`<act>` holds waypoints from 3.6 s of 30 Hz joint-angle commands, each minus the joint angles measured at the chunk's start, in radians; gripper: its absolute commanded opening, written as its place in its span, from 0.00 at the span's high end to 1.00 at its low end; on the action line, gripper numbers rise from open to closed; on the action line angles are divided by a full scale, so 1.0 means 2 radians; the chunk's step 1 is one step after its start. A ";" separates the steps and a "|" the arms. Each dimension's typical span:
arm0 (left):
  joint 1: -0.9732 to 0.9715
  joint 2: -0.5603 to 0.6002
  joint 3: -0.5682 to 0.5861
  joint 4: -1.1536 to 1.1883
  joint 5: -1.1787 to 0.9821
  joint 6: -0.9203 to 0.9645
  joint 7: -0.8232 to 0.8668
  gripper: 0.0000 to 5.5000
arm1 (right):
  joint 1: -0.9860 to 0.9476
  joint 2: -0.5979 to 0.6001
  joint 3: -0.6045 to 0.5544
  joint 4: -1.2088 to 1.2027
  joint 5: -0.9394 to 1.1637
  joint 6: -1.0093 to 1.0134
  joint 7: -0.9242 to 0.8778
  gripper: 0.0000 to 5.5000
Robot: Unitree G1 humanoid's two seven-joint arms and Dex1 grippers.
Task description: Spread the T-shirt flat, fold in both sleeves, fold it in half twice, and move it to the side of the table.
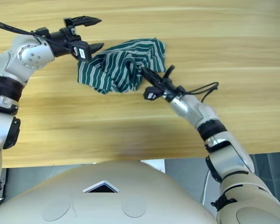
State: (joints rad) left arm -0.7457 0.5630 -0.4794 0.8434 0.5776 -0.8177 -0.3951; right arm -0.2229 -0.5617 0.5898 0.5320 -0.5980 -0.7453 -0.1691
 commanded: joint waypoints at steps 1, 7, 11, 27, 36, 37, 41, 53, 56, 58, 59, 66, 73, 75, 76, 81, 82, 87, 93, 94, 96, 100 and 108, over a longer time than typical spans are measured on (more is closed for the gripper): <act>-0.023 -0.032 -0.035 0.061 0.022 -0.033 -0.013 0.39 | 0.087 -0.020 0.042 -0.051 0.050 -0.045 0.108 1.00; 0.027 -0.023 -0.037 0.016 -0.024 -0.100 -0.058 0.39 | 0.116 -0.020 0.023 -0.116 0.120 -0.054 0.181 1.00; 0.060 -0.008 -0.029 -0.030 -0.038 -0.096 -0.074 0.39 | 0.115 -0.010 -0.004 -0.103 0.102 -0.037 0.183 1.00; 0.359 0.138 0.114 -0.318 0.000 0.112 -0.006 0.39 | 0.145 -0.003 -0.061 -0.097 0.077 -0.026 0.172 1.00; 0.443 0.122 0.193 -0.434 -0.080 0.159 0.017 0.39 | 0.152 -0.018 -0.099 -0.054 0.070 -0.021 0.146 1.00; 0.444 0.120 0.199 -0.437 -0.077 0.165 0.021 0.39 | 0.153 -0.021 -0.105 -0.049 0.068 -0.019 0.141 1.00; 0.461 0.116 0.225 -0.454 -0.066 0.190 0.036 0.39 | 0.163 -0.032 -0.127 -0.039 0.074 -0.026 0.131 1.00; 0.530 0.169 0.176 -0.521 -0.121 0.132 -0.083 0.39 | 0.168 -0.038 -0.146 -0.047 0.081 -0.025 0.146 1.00; 0.507 0.171 0.156 -0.512 -0.110 0.127 -0.109 0.39 | 0.161 -0.033 -0.143 -0.046 0.077 -0.025 0.153 1.00; 0.489 0.160 0.151 -0.502 -0.103 0.131 -0.108 0.39 | 0.160 -0.031 -0.141 -0.046 0.077 -0.026 0.158 1.00; 0.479 0.154 0.149 -0.495 -0.096 0.133 -0.103 0.39 | 0.160 -0.030 -0.140 -0.047 0.077 -0.026 0.159 1.00; 0.438 0.137 0.130 -0.450 -0.058 0.125 -0.092 0.39 | 0.162 -0.025 -0.137 -0.044 0.074 -0.025 0.156 1.00; 0.410 0.130 0.118 -0.417 -0.042 0.116 -0.083 0.39 | 0.159 -0.019 -0.133 -0.036 0.071 -0.025 0.151 1.00; 0.404 0.129 0.119 -0.412 -0.040 0.115 -0.081 0.42 | 0.159 -0.017 -0.132 -0.032 0.070 -0.026 0.149 1.00; 0.402 0.129 0.119 -0.410 -0.039 0.114 -0.080 0.44 | 0.159 -0.016 -0.131 -0.030 0.070 -0.026 0.148 1.00; 0.402 0.130 0.121 -0.410 -0.041 0.111 -0.076 0.58 | 0.155 -0.012 -0.127 -0.017 0.065 -0.027 0.143 1.00; 0.402 0.130 0.122 -0.409 -0.042 0.111 -0.075 0.61 | 0.153 -0.011 -0.126 -0.015 0.064 -0.027 0.142 1.00; 0.403 0.130 0.124 -0.413 -0.050 0.108 -0.075 0.75 | 0.149 -0.008 -0.121 -0.005 0.061 -0.029 0.136 1.00; 0.403 0.129 0.125 -0.417 -0.055 0.107 -0.075 0.92 | 0.148 -0.006 -0.119 -0.004 0.060 -0.029 0.134 1.00; 0.403 0.129 0.125 -0.418 -0.055 0.107 -0.075 0.95 | 0.147 -0.006 -0.118 -0.004 0.060 -0.029 0.134 1.00; 0.406 0.128 0.125 -0.424 -0.062 0.105 -0.076 0.99 | 0.147 -0.006 -0.118 -0.003 0.060 -0.029 0.134 1.00; 0.408 0.122 0.130 -0.430 -0.078 0.101 -0.072 0.99 | 0.143 -0.005 -0.116 0.003 0.058 -0.030 0.131 1.00; 0.429 0.085 0.181 -0.440 -0.218 0.085 -0.044 0.99 | 0.193 -0.039 -0.162 -0.081 0.238 -0.097 0.165 1.00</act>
State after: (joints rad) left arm 0.0867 0.7481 -0.1466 -0.0167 0.2461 -0.6309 -0.4822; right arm 0.0916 -0.5824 0.3054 0.4524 -0.2887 -0.8912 0.1153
